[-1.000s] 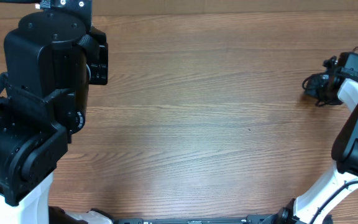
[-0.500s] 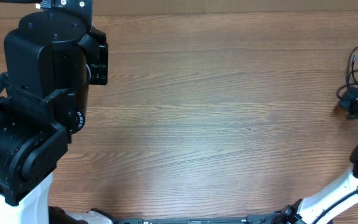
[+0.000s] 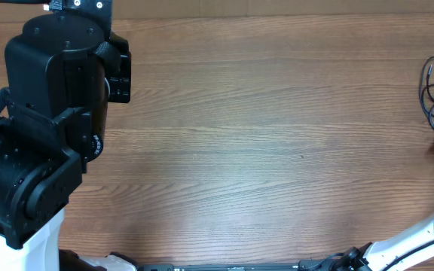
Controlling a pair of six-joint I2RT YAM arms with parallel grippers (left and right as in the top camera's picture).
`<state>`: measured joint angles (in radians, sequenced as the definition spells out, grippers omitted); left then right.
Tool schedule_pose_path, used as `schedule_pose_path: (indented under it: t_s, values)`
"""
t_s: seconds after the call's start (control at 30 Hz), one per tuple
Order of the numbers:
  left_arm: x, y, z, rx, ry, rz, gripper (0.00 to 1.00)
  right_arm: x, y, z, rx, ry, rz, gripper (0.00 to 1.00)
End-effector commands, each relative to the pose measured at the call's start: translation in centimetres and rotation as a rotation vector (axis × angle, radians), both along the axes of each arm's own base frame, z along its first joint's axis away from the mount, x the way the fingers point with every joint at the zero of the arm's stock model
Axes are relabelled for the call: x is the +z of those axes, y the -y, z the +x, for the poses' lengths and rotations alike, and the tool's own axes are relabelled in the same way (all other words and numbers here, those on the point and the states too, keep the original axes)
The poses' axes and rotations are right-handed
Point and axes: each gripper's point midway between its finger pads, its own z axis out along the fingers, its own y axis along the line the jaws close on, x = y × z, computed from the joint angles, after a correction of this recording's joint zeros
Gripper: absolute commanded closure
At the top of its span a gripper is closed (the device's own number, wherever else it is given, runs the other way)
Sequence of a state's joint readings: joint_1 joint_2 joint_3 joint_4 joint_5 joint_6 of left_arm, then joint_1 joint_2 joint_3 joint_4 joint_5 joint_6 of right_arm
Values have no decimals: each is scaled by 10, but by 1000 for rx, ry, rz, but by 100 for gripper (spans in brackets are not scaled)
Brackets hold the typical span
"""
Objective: Untangle cables
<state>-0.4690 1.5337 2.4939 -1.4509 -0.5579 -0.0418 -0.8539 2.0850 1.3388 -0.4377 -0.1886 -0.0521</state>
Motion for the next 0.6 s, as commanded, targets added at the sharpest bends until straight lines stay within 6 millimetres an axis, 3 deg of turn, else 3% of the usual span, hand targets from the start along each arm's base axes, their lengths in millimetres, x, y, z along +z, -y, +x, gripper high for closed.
schedule_pose_path:
  t_s: [0.0, 0.1, 0.23, 0.43, 0.57]
  values:
    - [1, -1, 1, -3, -2, 18, 50, -9, -18, 9, 38, 23, 64, 96]
    - [0, -1, 1, -3, -3, 18, 51, 2, -35, 26, 92, 58, 75, 96]
    - [-2, -2, -1, -4, -15, 24, 51, 40, -55, 57, 142, 114, 49, 96]
    - [-9, -2, -2, -4, -44, 38, 52, 134, -93, 99, 228, 241, -33, 96]
    - [-14, -1, 0, -4, -63, 48, 52, 186, -122, 113, 286, 326, -60, 96]
